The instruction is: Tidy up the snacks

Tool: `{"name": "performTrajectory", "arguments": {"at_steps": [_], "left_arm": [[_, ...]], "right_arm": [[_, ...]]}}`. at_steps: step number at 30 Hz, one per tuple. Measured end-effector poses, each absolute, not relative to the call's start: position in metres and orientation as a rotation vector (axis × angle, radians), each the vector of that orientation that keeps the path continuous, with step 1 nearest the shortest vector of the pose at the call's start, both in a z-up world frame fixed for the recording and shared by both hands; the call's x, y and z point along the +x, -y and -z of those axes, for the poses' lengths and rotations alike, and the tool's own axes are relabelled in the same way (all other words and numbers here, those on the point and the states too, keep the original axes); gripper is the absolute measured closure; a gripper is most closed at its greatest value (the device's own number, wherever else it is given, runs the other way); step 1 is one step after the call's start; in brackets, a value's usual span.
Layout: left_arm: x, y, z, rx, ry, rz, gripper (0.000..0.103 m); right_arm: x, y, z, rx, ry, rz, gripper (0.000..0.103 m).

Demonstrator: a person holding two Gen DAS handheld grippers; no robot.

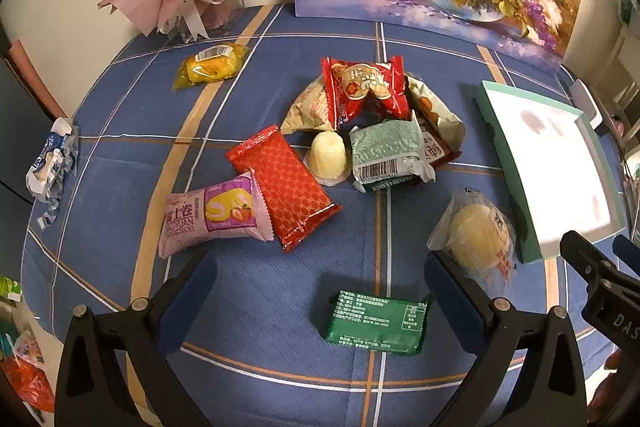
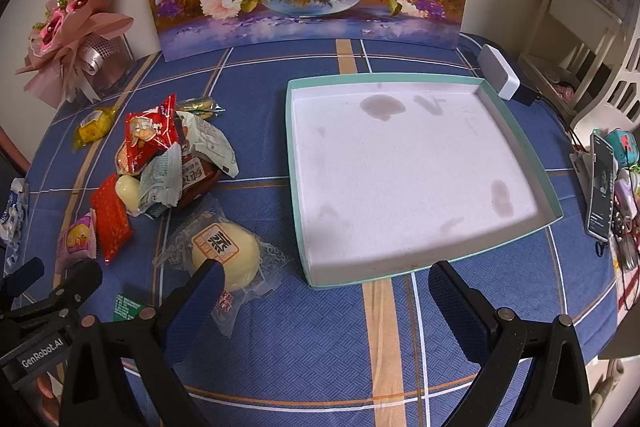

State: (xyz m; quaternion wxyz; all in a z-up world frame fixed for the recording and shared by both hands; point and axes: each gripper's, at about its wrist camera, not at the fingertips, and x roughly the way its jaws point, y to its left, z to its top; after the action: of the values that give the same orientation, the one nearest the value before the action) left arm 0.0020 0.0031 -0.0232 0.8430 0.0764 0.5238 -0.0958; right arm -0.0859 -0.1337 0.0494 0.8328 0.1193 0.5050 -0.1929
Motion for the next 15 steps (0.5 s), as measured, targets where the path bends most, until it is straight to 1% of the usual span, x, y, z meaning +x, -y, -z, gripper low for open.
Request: {"name": "performTrajectory", "arguments": {"at_steps": [9,15], "left_arm": [[0.002,-0.005,0.022,0.167,-1.144,0.211,0.000],[0.002,0.002,0.045,0.193,-1.239,0.235,0.000]], "right_arm": [[-0.082,0.135,-0.046,0.298,-1.088,0.360,0.000],[-0.070,0.134,-0.037,0.366,-1.126,0.292,0.000]]}}
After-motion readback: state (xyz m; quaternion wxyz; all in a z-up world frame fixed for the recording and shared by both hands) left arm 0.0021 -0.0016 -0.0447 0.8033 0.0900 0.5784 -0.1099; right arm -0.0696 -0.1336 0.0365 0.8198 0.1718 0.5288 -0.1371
